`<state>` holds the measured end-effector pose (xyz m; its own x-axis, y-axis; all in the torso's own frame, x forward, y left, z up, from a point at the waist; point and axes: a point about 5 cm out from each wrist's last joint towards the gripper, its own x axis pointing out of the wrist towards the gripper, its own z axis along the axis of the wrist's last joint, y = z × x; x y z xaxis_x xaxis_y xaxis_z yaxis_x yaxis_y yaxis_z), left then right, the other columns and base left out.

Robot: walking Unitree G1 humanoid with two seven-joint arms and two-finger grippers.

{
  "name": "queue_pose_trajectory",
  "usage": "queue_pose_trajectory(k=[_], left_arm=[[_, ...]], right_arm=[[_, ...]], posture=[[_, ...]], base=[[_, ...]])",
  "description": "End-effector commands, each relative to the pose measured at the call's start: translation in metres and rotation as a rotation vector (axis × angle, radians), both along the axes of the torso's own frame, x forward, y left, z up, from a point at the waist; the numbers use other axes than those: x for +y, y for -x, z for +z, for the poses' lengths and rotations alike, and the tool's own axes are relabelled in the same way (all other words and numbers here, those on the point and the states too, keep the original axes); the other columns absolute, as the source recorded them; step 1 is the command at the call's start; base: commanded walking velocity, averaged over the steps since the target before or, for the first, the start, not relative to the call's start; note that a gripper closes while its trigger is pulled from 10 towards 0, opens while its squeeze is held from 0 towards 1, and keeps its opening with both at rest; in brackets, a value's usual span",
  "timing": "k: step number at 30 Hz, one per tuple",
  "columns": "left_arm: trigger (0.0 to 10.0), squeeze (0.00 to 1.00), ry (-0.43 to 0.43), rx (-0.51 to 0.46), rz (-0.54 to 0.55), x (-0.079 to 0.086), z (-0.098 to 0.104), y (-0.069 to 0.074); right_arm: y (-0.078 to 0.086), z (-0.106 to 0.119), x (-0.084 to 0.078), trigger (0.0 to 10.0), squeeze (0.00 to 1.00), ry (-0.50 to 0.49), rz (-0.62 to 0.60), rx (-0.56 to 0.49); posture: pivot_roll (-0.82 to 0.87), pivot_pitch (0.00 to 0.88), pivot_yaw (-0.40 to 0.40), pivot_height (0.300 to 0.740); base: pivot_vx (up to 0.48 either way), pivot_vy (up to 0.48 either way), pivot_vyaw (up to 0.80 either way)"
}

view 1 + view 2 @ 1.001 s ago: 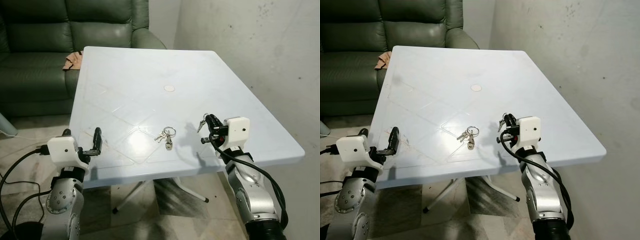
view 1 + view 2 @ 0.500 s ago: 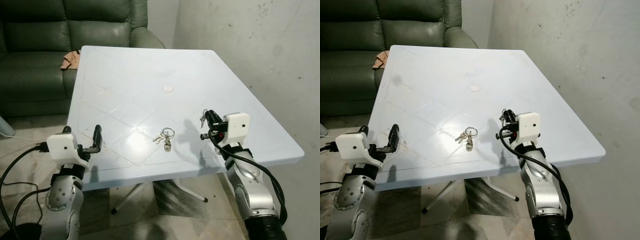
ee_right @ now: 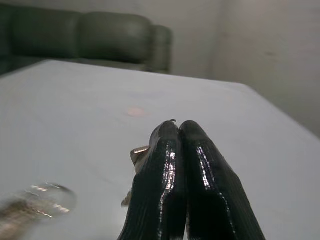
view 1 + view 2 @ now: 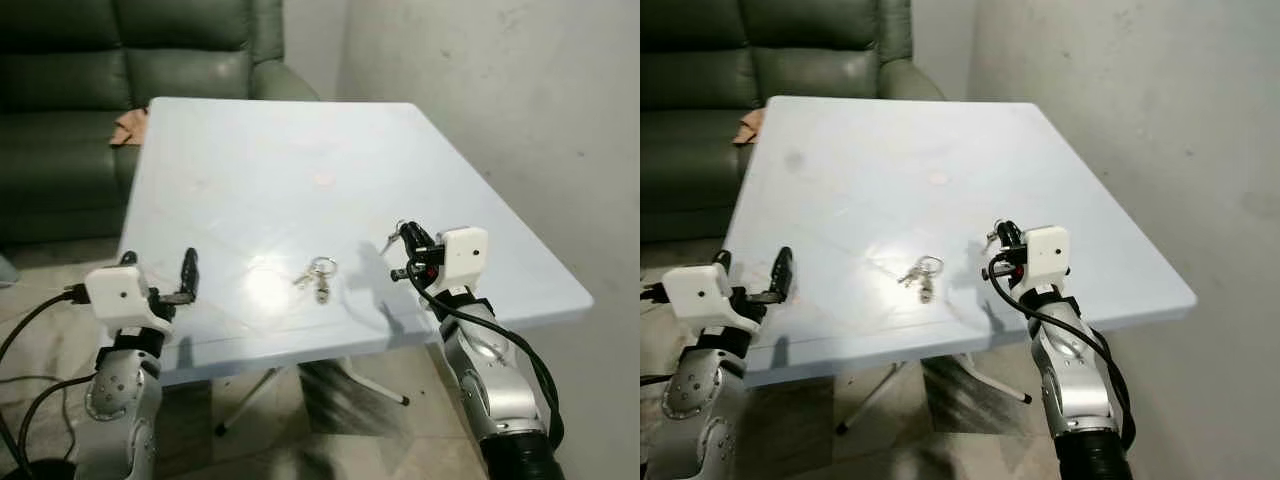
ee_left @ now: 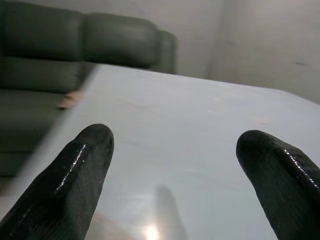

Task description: Hang keys on a hook

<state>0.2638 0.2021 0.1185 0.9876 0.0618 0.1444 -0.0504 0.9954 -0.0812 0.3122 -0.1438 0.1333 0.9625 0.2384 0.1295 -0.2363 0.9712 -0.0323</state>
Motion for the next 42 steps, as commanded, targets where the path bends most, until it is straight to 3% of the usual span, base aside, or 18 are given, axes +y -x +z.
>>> queue_pose_trajectory(k=[1, 19, 24, 28, 42], left_arm=[[10.0, 0.0, -0.009, -0.003, -0.012, -0.0023, 0.0025, -0.0011], [10.0, 0.0, -0.007, 0.001, -0.009, -0.0029, 0.0013, 0.0009], [10.0, 0.0, 0.028, 0.013, -0.019, -0.0036, -0.0008, -0.0007], [10.0, 0.0, 0.013, 0.008, -0.018, -0.0035, 0.0007, -0.001], [10.0, 0.0, -0.013, 0.023, -0.012, -0.0034, -0.0012, 0.001]], right_arm=[[-0.0008, 0.0014, -0.0028, 10.0, 0.0, 0.0, -0.012, -0.001], [-0.0017, 0.001, -0.0003, 10.0, 0.0, 0.001, -0.001, 0.001], [-0.0019, 0.0011, 0.0006, 10.0, 0.0, 0.001, 0.004, -0.001], [-0.002, 0.0013, 0.0012, 10.0, 0.0, 0.001, 0.006, -0.002], [-0.0002, -0.0007, 0.0022, 10.0, 0.0, 0.0, 0.011, 0.004]], posture=[[-0.02, 0.0, -0.062, 0.74], [-0.02, 0.0, -0.07, 0.74], [-0.02, 0.0, -0.07, 0.74], [-0.02, 0.0, -0.07, 0.74], [-0.02, 0.0, -0.069, 0.74]], base=[[0.0, 0.0, -0.74], [0.0, 0.0, -0.74], [0.0, 0.187, -0.74], [0.0, 0.433, -0.75], [0.0, 0.0, -0.74]])
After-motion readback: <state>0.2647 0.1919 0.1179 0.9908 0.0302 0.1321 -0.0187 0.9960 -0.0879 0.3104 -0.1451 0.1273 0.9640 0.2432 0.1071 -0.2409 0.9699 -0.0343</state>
